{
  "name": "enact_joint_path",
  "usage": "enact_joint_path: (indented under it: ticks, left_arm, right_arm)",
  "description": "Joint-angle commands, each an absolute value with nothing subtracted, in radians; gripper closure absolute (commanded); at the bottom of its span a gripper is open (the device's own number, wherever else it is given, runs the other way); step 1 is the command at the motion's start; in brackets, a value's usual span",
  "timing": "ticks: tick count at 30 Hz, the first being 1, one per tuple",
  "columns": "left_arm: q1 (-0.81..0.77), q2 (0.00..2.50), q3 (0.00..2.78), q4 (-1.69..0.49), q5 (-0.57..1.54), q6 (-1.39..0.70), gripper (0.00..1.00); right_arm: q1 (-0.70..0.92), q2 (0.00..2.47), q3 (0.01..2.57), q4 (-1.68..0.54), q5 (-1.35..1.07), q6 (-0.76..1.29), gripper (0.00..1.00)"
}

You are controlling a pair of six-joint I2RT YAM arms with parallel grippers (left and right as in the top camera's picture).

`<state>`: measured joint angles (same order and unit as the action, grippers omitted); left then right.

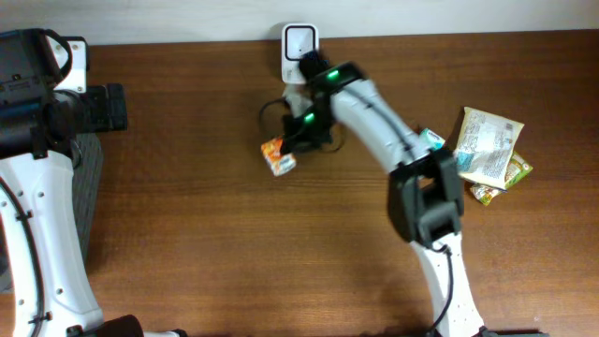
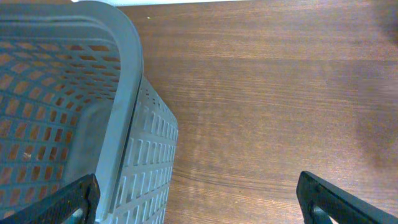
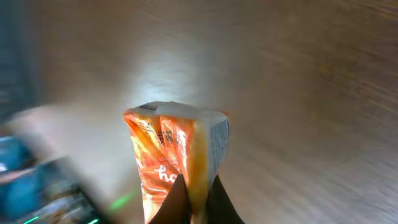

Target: Scan the item barcode

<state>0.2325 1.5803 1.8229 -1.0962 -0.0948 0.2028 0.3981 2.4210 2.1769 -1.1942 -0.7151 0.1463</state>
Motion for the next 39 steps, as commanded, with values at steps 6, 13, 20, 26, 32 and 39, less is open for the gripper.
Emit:
enact_joint_path:
  ticks: [6,13,20,26,32,39]
  left_arm:
    - [0.239,1.580,1.821,-1.095,-0.098,0.218,0.01]
    - [0.239,1.580,1.821,-1.095,-0.098,0.218,0.01]
    - [0.239,1.580,1.821,-1.095,-0.098,0.218,0.01]
    - [0.239,1.580,1.821,-1.095,-0.098,0.218,0.01]
    - [0.239,1.580,1.821,-1.095,-0.098,0.218,0.01]
    - [0.239,1.580,1.821,-1.095,-0.098,0.218,0.01]
  right_arm:
    - [0.225,2.388,2.201,-1.191,-1.518,0.033,0.96]
    - [0.153,2.376,2.211,-1.195,-1.552,0.125,0.96]
    - [0.131,2.373,2.211,-1.200,-1.485,0.078,0.96]
    - [0.187,2.373,2.211,-1.306,-0.701,0.078,0.96]
    - [0.363,2.376,2.210,-1.359,0.108,0.241,0.96]
    - [0.590,2.396,2.210,-1.378,0.553,0.387,0.96]
